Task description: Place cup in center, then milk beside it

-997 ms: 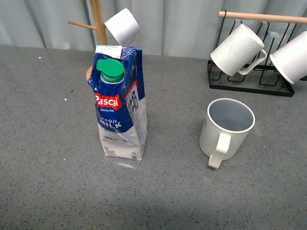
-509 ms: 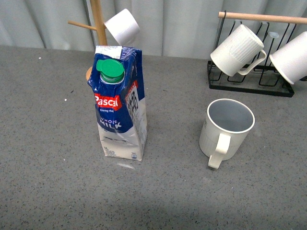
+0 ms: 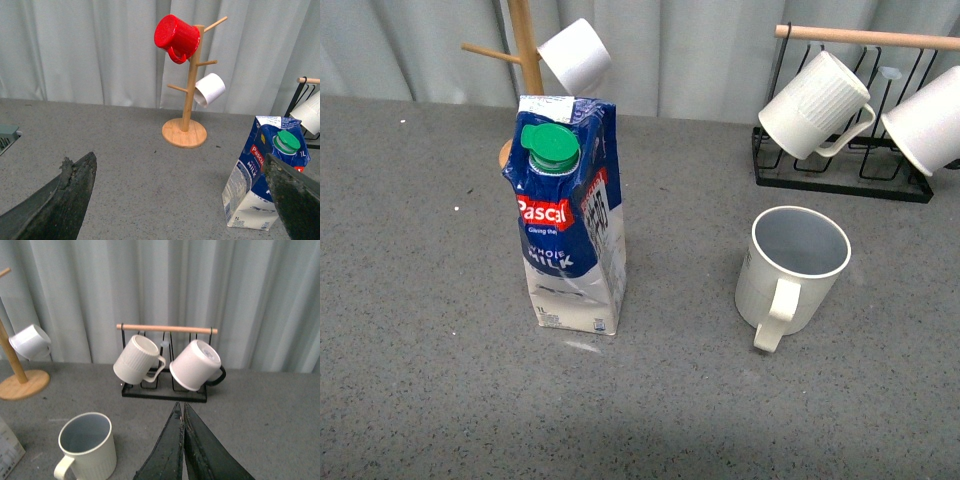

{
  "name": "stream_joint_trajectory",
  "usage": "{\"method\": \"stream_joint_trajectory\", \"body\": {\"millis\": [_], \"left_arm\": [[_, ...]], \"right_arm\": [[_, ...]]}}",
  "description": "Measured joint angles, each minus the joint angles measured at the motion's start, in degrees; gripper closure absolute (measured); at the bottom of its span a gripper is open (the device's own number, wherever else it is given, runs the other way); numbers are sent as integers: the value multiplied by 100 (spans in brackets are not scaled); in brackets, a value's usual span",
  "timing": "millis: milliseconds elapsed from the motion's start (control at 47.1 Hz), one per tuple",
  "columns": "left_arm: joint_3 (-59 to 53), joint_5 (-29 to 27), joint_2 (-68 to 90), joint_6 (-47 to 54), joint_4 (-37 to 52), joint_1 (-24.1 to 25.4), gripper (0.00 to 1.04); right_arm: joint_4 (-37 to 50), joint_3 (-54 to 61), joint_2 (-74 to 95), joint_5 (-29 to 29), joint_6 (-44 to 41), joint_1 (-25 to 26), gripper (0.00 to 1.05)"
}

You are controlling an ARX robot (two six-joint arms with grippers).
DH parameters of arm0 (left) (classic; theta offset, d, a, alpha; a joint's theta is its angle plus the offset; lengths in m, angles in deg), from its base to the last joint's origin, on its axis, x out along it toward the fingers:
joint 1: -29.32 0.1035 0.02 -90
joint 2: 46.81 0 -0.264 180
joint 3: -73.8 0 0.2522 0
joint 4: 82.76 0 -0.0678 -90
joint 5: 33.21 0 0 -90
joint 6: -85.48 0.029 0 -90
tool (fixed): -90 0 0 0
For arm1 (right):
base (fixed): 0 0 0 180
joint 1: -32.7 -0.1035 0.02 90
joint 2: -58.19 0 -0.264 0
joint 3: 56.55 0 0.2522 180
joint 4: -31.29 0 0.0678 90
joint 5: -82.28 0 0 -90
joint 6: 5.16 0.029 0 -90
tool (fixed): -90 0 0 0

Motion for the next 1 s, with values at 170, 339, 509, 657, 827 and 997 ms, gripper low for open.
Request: {"method": "stream_joint_trajectory", "body": {"millis": [170, 339, 509, 657, 827, 997], "left_arm": [[0, 2, -2, 0, 0, 0, 6], [0, 2, -2, -2, 0, 0, 6], [0, 2, -2, -2, 0, 0, 6], [0, 2, -2, -2, 0, 0, 6], [0, 2, -2, -2, 0, 0, 6], [0, 2, -2, -2, 0, 0, 6]], "right_arm": [[-741, 2, -752, -13, 0, 0, 104], [-752, 2, -752, -13, -2, 0, 97], [-752, 2, -756, -13, -2, 0, 72], [-754, 2, -756, -13, -2, 0, 50], [-754, 2, -756, -15, -2, 0, 15], [-754, 2, -756, -13, 0, 0, 9]]}}
